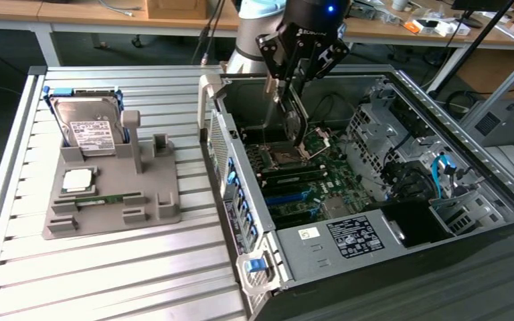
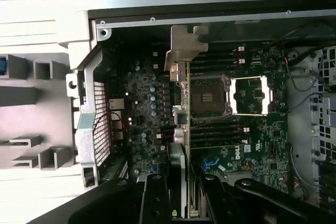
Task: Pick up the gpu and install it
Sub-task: 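Pick up the gpu and move the gpu toward the slot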
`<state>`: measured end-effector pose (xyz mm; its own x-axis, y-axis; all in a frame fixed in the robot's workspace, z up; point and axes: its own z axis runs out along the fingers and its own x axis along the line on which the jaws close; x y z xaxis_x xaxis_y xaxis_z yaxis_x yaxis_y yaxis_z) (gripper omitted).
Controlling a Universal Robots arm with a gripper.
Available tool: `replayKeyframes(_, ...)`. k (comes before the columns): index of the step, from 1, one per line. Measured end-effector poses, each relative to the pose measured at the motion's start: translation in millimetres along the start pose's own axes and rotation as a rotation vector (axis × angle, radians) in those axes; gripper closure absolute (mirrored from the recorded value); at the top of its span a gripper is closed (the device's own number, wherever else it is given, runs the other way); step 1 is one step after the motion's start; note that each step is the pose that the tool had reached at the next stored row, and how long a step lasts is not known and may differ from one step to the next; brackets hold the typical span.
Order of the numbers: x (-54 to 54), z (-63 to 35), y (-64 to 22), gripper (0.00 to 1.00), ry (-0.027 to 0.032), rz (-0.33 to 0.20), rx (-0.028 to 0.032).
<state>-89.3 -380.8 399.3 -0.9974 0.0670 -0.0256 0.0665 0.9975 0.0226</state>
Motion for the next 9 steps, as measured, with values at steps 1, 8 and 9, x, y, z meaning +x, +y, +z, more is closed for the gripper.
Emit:
replayKeyframes(1, -0.4, 0.3, 0.0, 0.73, 0.0000, 0.000, 0.0000)
replayKeyframes(8, -3.8, 3.5, 0.0, 0.73, -0.0001, 0.000, 0.0006)
replayKeyframes(9, -4.1, 3.8, 0.0, 0.73, -0.0001, 0.000, 0.0006)
